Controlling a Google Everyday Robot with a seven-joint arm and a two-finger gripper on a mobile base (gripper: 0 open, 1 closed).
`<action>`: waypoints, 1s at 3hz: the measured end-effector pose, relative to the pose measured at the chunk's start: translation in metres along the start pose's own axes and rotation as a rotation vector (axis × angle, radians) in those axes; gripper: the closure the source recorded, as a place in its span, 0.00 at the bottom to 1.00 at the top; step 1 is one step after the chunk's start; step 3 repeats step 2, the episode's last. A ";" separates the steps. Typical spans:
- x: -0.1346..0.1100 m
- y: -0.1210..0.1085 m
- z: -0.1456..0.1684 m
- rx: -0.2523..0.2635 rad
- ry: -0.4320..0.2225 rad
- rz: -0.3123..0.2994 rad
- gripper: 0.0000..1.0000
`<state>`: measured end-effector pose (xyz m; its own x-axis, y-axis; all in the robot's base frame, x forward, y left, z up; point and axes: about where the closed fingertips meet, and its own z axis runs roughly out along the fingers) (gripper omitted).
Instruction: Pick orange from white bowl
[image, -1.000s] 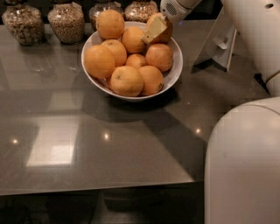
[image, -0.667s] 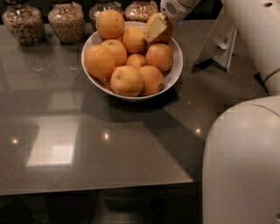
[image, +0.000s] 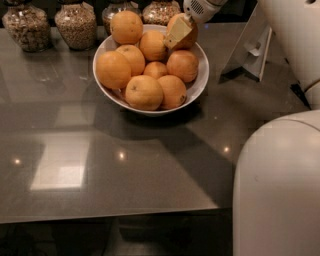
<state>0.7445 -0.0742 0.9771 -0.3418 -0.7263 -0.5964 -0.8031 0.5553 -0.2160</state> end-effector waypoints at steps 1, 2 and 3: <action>-0.013 0.008 -0.013 -0.012 -0.045 -0.038 1.00; -0.024 0.027 -0.031 -0.050 -0.116 -0.105 1.00; -0.024 0.027 -0.031 -0.050 -0.116 -0.105 1.00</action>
Offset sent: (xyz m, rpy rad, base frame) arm -0.0646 0.0298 0.0560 0.1074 -0.1321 0.2582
